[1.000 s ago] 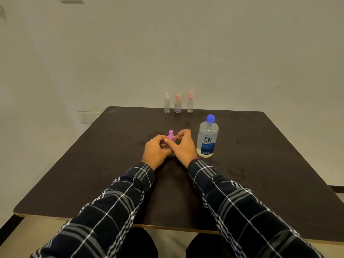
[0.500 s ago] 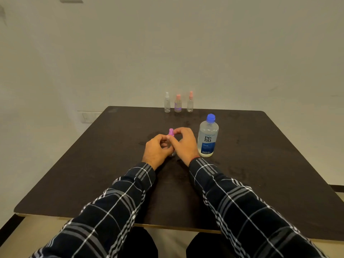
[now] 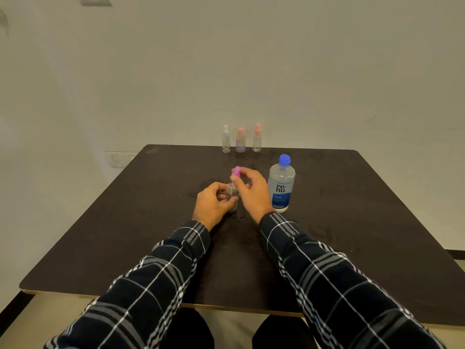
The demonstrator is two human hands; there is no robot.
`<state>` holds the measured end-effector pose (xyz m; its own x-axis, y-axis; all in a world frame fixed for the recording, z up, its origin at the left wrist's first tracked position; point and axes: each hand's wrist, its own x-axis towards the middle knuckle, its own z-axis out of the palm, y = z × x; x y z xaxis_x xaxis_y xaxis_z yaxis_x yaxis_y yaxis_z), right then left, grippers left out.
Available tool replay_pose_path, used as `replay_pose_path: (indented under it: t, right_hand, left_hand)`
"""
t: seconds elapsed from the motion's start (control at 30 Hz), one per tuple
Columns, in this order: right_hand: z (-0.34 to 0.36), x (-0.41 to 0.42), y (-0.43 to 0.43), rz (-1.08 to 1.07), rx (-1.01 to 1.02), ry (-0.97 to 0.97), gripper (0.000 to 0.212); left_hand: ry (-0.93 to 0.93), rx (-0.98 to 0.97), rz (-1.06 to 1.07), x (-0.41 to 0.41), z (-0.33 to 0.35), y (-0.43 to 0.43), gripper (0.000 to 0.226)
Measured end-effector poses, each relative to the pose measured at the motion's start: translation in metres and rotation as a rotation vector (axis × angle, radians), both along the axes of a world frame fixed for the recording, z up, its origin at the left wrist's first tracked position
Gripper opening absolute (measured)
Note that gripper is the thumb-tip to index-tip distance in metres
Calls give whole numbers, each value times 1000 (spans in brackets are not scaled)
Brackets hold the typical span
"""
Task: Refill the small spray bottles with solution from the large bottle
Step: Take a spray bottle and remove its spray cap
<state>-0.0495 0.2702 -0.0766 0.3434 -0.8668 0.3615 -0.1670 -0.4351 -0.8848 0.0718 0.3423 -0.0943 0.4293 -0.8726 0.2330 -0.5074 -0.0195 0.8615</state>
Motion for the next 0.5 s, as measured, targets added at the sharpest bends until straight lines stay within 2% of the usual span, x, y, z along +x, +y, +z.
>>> replay_pose_path:
  t: [0.17,0.27,0.33,0.5]
  right_hand:
    - [21,1,-1,-116,15,-204,15]
    - [33,-4,-2,-126,-28,-264,21]
    - [33,-9,0,-56,-111,-177,22]
    - [-3,-25,5,-17,-249,217,32]
  left_hand:
    - [-4,7,-3,1,-2,-2,31]
    - [-8,17,29,6,1,-5,31]
    - [-16,23,37,9,3,-8,30]
    - [-23,8,34,10,-1,-10,31]
